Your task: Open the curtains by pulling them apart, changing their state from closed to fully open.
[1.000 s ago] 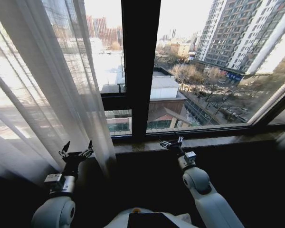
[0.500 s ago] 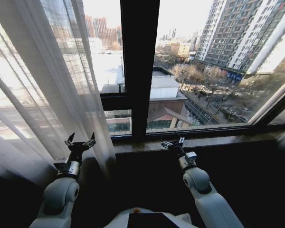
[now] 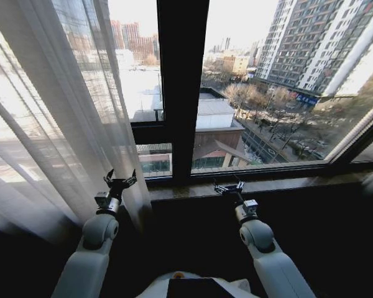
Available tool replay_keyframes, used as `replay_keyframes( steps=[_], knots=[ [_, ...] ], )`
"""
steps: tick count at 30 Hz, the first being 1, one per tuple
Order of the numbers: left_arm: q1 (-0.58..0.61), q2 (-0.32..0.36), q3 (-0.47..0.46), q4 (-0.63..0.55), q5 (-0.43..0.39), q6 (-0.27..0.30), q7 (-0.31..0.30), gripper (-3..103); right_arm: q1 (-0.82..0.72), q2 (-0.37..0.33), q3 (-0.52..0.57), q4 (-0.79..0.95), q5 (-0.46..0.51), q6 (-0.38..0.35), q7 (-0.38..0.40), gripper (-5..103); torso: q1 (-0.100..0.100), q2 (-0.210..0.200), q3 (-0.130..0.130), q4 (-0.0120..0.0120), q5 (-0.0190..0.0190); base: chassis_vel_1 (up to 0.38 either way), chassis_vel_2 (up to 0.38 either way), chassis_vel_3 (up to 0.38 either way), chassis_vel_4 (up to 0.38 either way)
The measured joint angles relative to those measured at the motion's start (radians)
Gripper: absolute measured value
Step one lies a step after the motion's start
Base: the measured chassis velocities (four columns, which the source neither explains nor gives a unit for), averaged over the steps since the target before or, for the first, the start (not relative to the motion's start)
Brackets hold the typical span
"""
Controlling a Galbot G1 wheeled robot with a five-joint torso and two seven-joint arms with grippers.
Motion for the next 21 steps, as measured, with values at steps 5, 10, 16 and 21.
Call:
replay_keyframes(
  steps=[5, 10, 16, 21],
  knots=[
    [-0.064, -0.002, 0.024, 0.071, 0.019, -0.014, -0.053, 100, 0.015, 0.013, -0.009, -0.021, -0.008, 0.000, 0.000, 100, 0.000, 0.000, 0.000, 0.0000, 0.0000, 0.000, 0.000, 0.000, 0.000],
    [-0.104, -0.008, 0.026, 0.100, 0.028, -0.027, -0.115, 100, 0.014, 0.018, -0.013, -0.035, -0.019, 0.005, 0.000, 100, 0.000, 0.000, 0.000, 0.0001, 0.0001, 0.000, 0.000, 0.000, 0.000],
    [-0.145, -0.015, 0.038, 0.133, 0.037, -0.028, -0.182, 101, 0.011, 0.020, -0.012, -0.036, -0.026, 0.009, 0.000, 100, 0.000, 0.000, 0.000, 0.0000, 0.0001, 0.000, 0.000, 0.000, 0.000],
    [-0.156, -0.010, 0.040, 0.144, 0.026, -0.034, -0.171, 86, 0.010, 0.023, -0.009, -0.035, -0.028, 0.010, 0.001, 100, 0.000, 0.000, 0.000, 0.0001, 0.0000, 0.000, 0.000, 0.000, 0.000]
  ],
)
